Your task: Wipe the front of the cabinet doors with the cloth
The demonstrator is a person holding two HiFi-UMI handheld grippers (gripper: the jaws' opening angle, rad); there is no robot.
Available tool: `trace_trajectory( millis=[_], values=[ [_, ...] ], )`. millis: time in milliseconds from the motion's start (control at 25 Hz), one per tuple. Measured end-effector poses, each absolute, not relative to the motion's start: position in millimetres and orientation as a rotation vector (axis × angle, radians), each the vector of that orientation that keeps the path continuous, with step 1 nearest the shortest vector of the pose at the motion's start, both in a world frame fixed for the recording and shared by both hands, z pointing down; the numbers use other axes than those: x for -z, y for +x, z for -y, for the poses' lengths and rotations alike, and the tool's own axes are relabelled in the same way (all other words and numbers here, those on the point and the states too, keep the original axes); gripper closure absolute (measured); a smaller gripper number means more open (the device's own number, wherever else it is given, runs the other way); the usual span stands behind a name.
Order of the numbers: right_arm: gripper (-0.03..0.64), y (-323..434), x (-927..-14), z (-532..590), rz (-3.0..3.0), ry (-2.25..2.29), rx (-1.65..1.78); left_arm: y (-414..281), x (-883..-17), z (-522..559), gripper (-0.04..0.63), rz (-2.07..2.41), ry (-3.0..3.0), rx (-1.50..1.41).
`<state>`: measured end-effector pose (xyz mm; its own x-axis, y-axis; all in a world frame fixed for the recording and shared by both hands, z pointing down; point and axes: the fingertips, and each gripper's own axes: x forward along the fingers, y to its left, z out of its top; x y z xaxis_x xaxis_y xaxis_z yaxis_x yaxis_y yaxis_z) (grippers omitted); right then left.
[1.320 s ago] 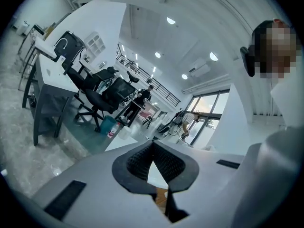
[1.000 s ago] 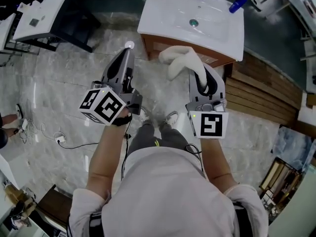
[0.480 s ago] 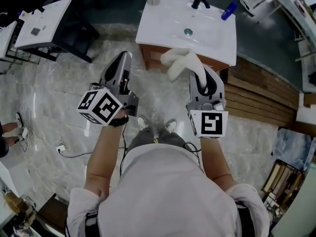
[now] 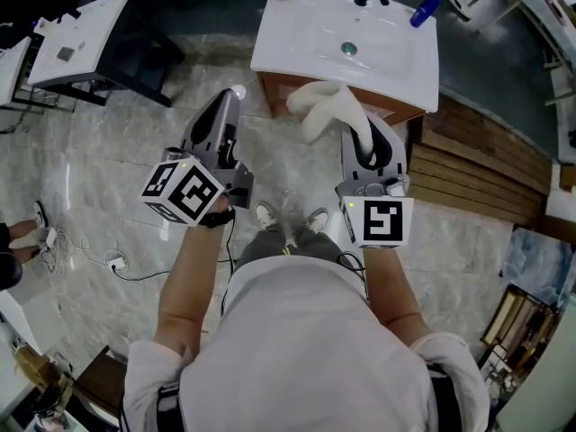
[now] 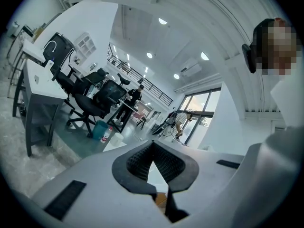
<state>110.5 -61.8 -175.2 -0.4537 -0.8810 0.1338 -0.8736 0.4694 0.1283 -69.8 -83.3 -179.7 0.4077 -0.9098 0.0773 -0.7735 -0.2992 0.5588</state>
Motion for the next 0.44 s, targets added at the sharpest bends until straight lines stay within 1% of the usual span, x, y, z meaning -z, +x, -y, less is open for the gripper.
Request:
trace_trajectory(
  millis=[440],
  values=[
    [0.535, 105.5, 178.3, 58.6, 2.531, 1.526, 0.061, -71.8, 186.8, 83.8, 0.578, 1.422, 2.158, 0.355]
  ],
)
